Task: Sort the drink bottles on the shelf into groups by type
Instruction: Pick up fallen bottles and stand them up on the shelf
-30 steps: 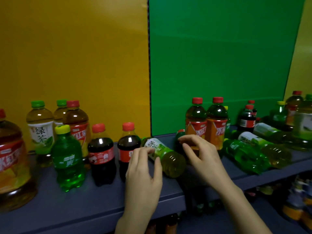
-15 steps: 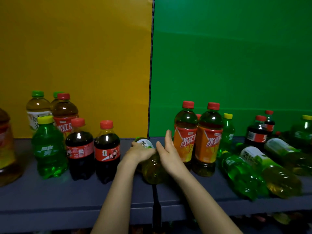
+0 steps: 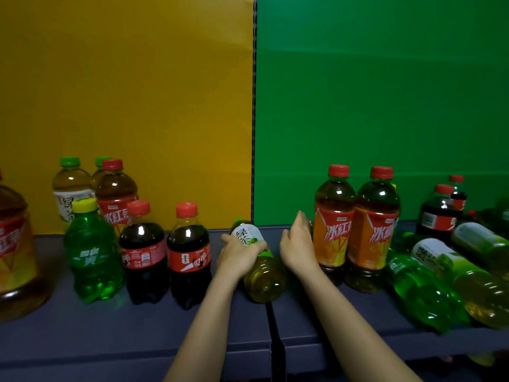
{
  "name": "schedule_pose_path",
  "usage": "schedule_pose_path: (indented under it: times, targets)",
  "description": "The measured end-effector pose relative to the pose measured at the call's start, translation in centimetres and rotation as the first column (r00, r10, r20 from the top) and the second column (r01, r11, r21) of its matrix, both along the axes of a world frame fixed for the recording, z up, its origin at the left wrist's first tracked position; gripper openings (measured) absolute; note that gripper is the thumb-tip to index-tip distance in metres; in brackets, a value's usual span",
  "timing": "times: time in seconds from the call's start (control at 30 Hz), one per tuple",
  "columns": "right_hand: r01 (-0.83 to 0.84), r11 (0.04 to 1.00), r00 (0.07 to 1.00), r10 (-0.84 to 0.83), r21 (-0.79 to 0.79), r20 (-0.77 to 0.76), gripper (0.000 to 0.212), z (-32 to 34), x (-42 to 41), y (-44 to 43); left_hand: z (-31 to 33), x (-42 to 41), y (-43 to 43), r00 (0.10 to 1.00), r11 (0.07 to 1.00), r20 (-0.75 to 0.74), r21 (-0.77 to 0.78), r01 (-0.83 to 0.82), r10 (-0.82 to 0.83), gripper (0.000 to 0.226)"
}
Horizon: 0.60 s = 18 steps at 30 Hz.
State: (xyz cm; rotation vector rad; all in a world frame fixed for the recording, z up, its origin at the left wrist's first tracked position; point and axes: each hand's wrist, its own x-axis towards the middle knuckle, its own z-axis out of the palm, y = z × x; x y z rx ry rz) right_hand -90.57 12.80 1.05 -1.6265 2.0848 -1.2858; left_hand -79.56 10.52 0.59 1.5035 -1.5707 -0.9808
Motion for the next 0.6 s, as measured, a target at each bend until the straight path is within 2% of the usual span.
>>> schedule_pose_path:
  times: [0.1, 0.2, 0.33, 0.43, 0.5, 0.53, 0.57, 0.6]
  targets:
    - [0.109, 0.979, 0.983, -0.081, 0.171, -0.162, 0.066, 1.1, 0.1, -1.4, -0.1, 0.0, 0.0, 0.999, 0.996, 0.022, -0.077, -0.039, 0.041, 0.069]
    - [0.226, 0.890, 0.949, -0.110, 0.396, -0.294, 0.065, 3.0, 0.3, -2.1, -0.2, 0.0, 0.0, 0.999, 0.987, -0.008, -0.155, -0.045, 0.044, 0.071]
    - [0.345, 0.823, 0.867, -0.095, 0.452, -0.489, 0.043, 3.8, 0.4, -2.8, -0.3, 0.1, 0.4, 0.998, 0.968, -0.053, -0.246, -0.039, 0.026, 0.078]
    - [0.456, 0.761, 0.788, -0.105, 0.461, -0.607, 0.049, 2.7, -0.1, -3.9, -0.2, 0.2, 0.8, 0.997, 0.956, -0.076, -0.291, -0.032, 0.011, 0.079]
    - [0.457, 0.771, 0.800, -0.138, 0.443, -0.584, 0.057, 2.0, -0.6, -5.1, -0.2, 0.3, 0.8, 0.996, 0.953, -0.092, -0.302, -0.037, 0.009, 0.078]
    - [0.436, 0.786, 0.835, -0.171, 0.438, -0.523, 0.057, 1.7, -0.8, -5.3, -0.2, 0.4, 0.8, 0.995, 0.951, -0.104, -0.305, -0.041, 0.010, 0.078]
    - [0.390, 0.812, 0.887, -0.204, 0.434, -0.415, 0.054, 1.4, -0.9, -5.4, -0.2, 0.4, 0.8, 0.993, 0.951, -0.117, -0.306, -0.044, 0.009, 0.077]
    - [0.318, 0.871, 0.946, -0.268, 0.375, -0.181, 0.048, 1.0, -1.1, -5.1, -0.3, 0.5, 0.9, 0.991, 0.951, -0.131, -0.307, -0.047, 0.006, 0.077]
